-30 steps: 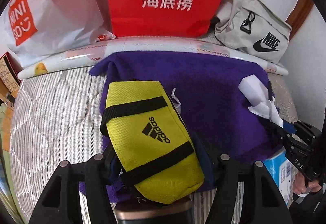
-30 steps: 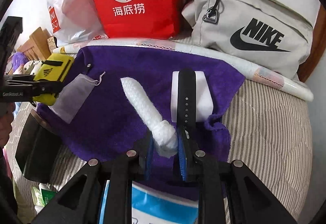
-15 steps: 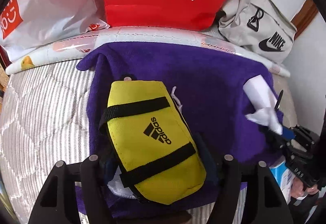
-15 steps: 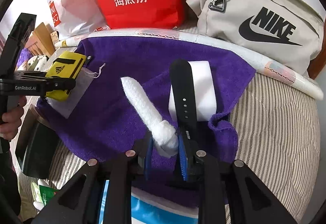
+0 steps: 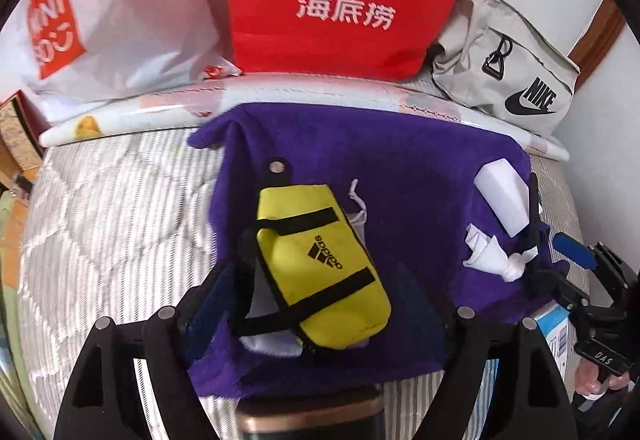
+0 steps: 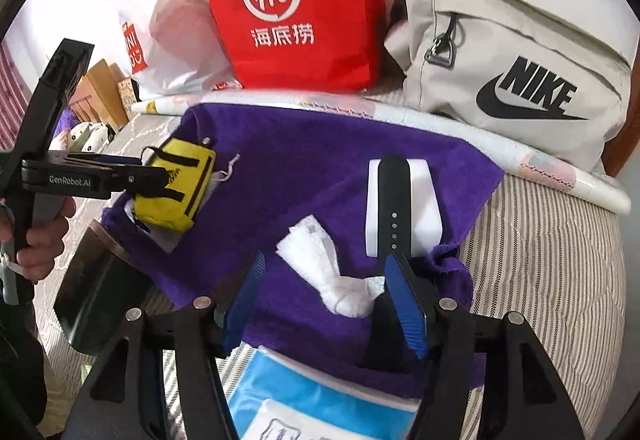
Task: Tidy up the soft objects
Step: 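Withdraw both grippers from the towel back toward the remaining items on the bed, then grasp the light green tissue pack with left gripper while right grasps the green snack packet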
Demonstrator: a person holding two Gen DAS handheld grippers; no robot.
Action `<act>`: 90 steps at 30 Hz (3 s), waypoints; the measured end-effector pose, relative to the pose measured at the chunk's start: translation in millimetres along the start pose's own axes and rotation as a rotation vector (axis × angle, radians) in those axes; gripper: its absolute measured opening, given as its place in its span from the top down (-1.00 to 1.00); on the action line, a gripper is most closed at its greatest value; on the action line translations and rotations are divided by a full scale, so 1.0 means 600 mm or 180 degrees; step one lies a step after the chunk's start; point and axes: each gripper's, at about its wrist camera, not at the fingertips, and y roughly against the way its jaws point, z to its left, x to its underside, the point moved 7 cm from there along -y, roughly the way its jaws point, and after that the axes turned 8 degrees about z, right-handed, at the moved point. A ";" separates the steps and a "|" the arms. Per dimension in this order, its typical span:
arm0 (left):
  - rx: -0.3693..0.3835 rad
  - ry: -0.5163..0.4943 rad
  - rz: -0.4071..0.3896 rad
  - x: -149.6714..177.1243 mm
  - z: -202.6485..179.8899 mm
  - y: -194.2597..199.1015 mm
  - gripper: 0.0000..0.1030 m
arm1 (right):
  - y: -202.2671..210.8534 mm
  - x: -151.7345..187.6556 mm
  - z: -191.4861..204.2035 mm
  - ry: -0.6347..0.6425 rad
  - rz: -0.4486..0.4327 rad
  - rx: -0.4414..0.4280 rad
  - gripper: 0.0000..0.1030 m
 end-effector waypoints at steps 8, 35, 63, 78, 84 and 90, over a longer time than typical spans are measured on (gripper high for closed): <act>-0.0171 -0.0008 -0.0169 0.050 0.004 0.068 -0.57 | 0.062 0.017 0.023 -0.0039 -0.0163 0.0103 -0.21; -0.0092 -0.0113 -0.0869 0.381 -0.033 0.240 -0.57 | 0.225 0.290 0.108 -0.0438 -0.0442 0.0073 -0.21; -0.0288 -0.0079 -0.0580 0.445 -0.003 0.140 -0.57 | 0.139 0.356 0.209 0.0072 -0.0424 0.0023 -0.21; -0.0181 -0.0150 -0.0490 0.453 -0.011 0.119 -0.57 | 0.081 0.359 0.236 0.0386 -0.0285 0.0062 0.46; -0.0094 -0.0200 -0.0389 0.449 -0.018 0.089 -0.57 | 0.104 0.358 0.234 0.0523 -0.0496 0.0140 0.77; 0.0008 -0.0437 -0.0355 0.432 -0.043 0.069 -0.57 | 0.139 0.370 0.207 0.0345 -0.0530 0.0052 0.88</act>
